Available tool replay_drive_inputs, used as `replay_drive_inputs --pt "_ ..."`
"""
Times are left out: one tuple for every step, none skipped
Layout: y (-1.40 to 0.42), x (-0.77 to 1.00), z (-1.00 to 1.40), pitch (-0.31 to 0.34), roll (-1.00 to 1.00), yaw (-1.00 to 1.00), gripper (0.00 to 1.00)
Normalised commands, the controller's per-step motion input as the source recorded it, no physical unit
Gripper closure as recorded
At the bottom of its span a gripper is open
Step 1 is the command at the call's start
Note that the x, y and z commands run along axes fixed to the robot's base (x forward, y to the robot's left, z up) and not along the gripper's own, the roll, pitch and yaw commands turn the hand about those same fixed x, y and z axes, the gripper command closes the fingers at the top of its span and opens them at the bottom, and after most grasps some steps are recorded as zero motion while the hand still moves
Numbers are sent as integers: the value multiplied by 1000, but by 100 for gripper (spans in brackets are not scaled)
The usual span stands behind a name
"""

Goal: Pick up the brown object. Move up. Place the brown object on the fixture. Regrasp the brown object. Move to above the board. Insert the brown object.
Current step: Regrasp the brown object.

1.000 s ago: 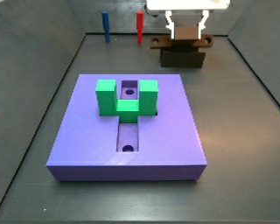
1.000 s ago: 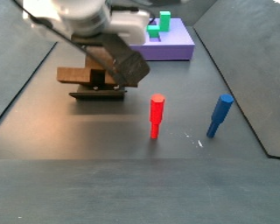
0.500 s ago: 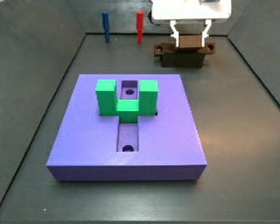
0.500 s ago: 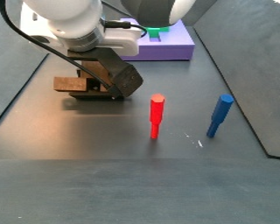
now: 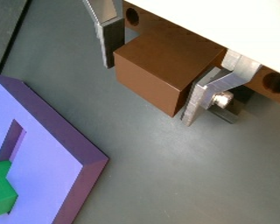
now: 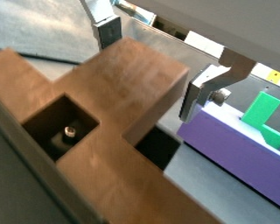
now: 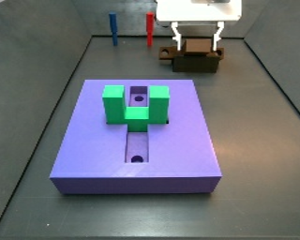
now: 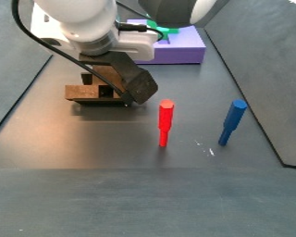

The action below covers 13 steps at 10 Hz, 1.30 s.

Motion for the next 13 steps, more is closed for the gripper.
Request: replay_drive_inputs --pt "-209 0 506 -266 671 49 0" --pt "-166 74 471 -229 671 91 0" --pt "-77 0 414 -243 714 134 0" --pt "-29 0 394 -249 760 177 0" --pt "-3 100 291 -237 857 209 0" --pt "0 129 286 -189 917 200 0" --pt "0 0 254 -57 1000 160 0" --pt "0 0 214 0 1000 151 0" --pt "0 0 126 0 1000 146 0" --pt "0 -9 74 6 1000 146 0" --pt "0 0 0 0 1000 166 0" --pt "-20 0 6 0 1000 157 0" --pt "-66 0 49 0 1000 140 0"
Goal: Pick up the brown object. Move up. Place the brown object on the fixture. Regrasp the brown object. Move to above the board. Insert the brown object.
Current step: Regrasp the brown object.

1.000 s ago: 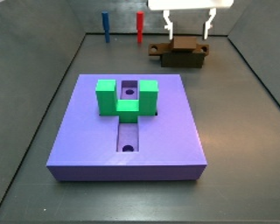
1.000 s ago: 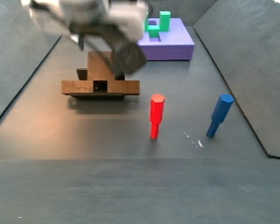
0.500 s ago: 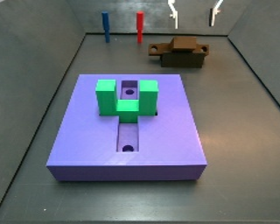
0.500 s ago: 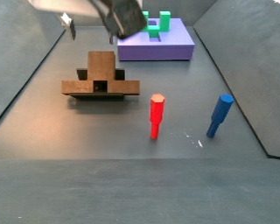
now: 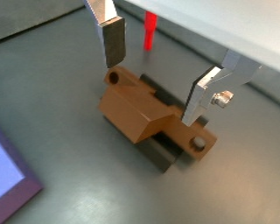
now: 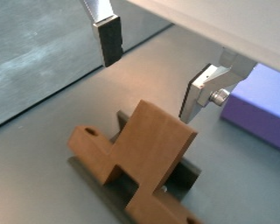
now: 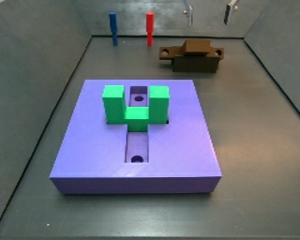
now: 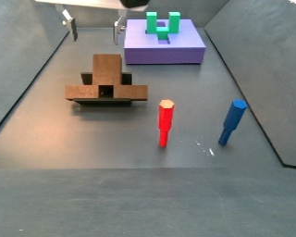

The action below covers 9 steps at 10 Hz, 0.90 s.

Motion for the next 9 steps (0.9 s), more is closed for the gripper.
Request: replay_drive_inputs --pt "-80 0 71 0 1000 137 0" --pt "-77 0 103 0 1000 151 0" --pt "-131 0 83 0 1000 160 0" --pt "-226 0 57 9 1000 154 0" --pt "-226 0 40 9 1000 154 0" --pt "-231 0 37 49 1000 169 0" --pt "-223 37 0 94 1000 206 0" --pt "-283 74 -20 134 1000 194 0" --pt "-217 29 -157 143 1000 263 0"
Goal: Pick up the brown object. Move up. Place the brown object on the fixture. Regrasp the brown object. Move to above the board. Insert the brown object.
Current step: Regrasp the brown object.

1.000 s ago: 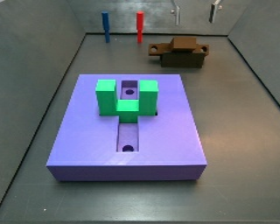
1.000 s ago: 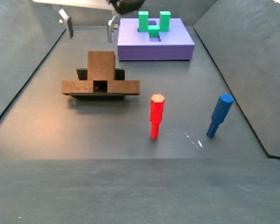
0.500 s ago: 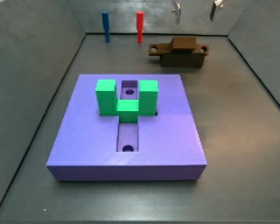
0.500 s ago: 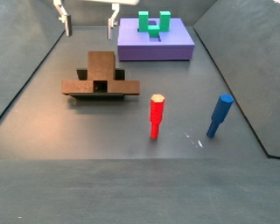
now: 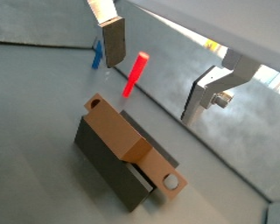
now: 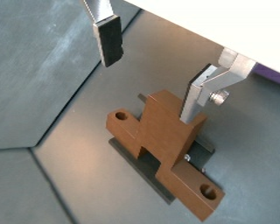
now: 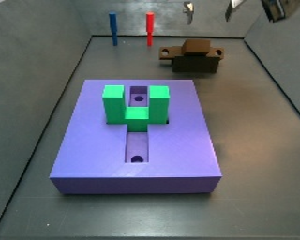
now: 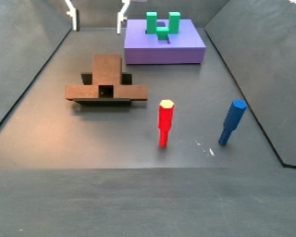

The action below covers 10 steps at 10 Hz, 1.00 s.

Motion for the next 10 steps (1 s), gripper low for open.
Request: replay_drive_inputs --pt "-120 83 -357 154 846 289 0" --pt "-69 120 -386 166 791 309 0" --pt "0 214 -474 143 657 351 0" --pt "0 220 -394 151 491 354 0" --pt "0 0 -303 23 257 243 0" --pt "0 9 -234 0 194 243 0" --pt "0 0 -166 0 146 223 0" --pt "0 -23 -23 0 63 189 0" --pt "-29 0 -26 0 83 189 0" --pt "-37 0 -111 0 131 174 0"
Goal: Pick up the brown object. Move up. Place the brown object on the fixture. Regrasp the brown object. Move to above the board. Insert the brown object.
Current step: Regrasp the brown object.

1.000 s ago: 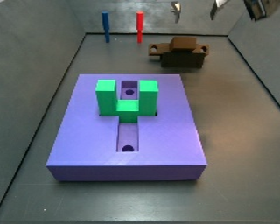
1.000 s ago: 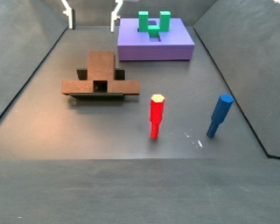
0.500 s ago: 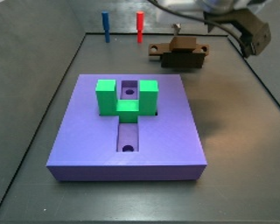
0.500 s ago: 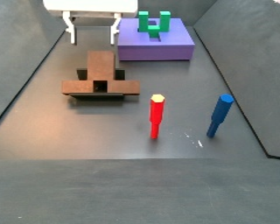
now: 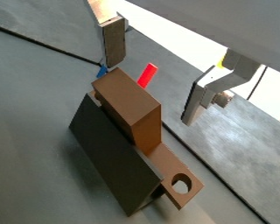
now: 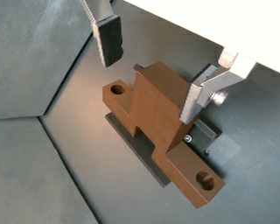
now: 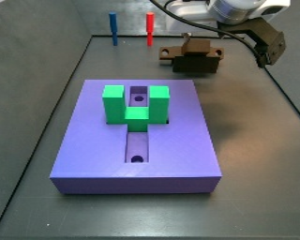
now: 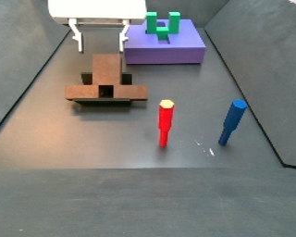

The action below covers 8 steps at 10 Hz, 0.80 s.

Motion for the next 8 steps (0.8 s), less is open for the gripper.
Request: replay_drive_inputs --pt "-46 0 -163 0 194 151 0" --pt "-51 -9 -211 0 271 129 0" --pt "-74 -51 -223 0 266 103 0" --pt "-83 0 -231 0 269 100 0" --pt "-91 0 -257 0 309 100 0" --pt "-46 0 -283 20 314 100 0" --pt "0 0 -123 57 240 86 0" --pt "0 17 0 177 291 34 0"
